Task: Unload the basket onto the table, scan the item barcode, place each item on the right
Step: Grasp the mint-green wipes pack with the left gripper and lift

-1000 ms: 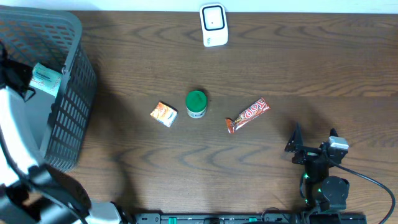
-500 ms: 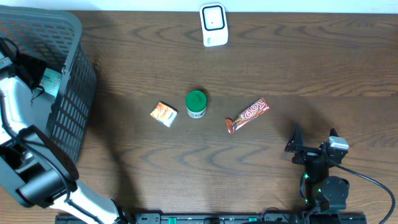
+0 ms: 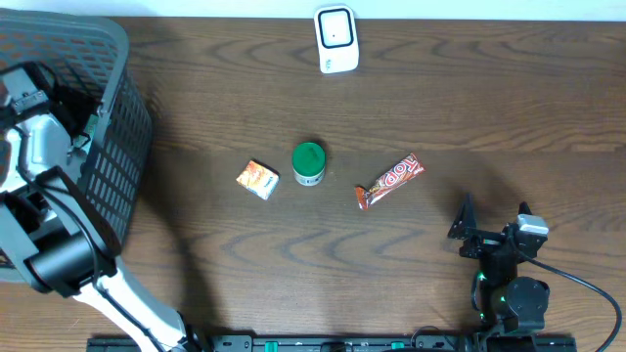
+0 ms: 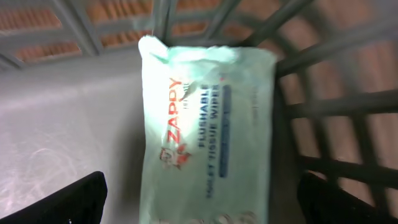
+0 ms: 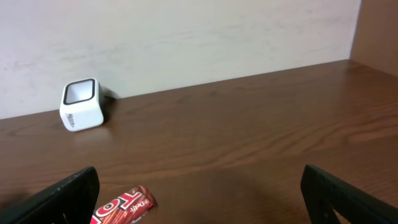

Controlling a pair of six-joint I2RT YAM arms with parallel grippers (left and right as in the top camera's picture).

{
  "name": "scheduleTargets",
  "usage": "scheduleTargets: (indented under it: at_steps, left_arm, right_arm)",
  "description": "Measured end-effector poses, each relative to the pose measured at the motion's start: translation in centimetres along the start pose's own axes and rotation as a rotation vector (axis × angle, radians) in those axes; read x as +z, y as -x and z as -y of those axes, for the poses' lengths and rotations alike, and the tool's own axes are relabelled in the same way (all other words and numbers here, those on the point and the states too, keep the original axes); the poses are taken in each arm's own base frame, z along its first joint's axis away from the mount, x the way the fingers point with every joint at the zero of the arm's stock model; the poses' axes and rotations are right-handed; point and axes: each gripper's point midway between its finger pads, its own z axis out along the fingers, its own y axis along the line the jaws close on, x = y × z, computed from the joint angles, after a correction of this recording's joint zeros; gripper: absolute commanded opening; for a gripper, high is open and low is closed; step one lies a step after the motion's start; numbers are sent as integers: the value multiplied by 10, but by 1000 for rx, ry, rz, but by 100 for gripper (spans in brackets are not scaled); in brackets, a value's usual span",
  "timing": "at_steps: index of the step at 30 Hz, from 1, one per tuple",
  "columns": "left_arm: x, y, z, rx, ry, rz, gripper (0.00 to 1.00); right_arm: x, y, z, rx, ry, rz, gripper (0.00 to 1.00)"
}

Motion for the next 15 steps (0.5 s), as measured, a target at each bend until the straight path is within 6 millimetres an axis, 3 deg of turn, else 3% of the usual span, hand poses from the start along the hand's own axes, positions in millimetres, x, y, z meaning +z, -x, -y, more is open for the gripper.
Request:
scheduleTargets:
  at_steps: [15]
  left_arm:
    - [14,-1,0,-4,-5,6,98]
  right_arm:
    - [0,0,0,0,0,0,99]
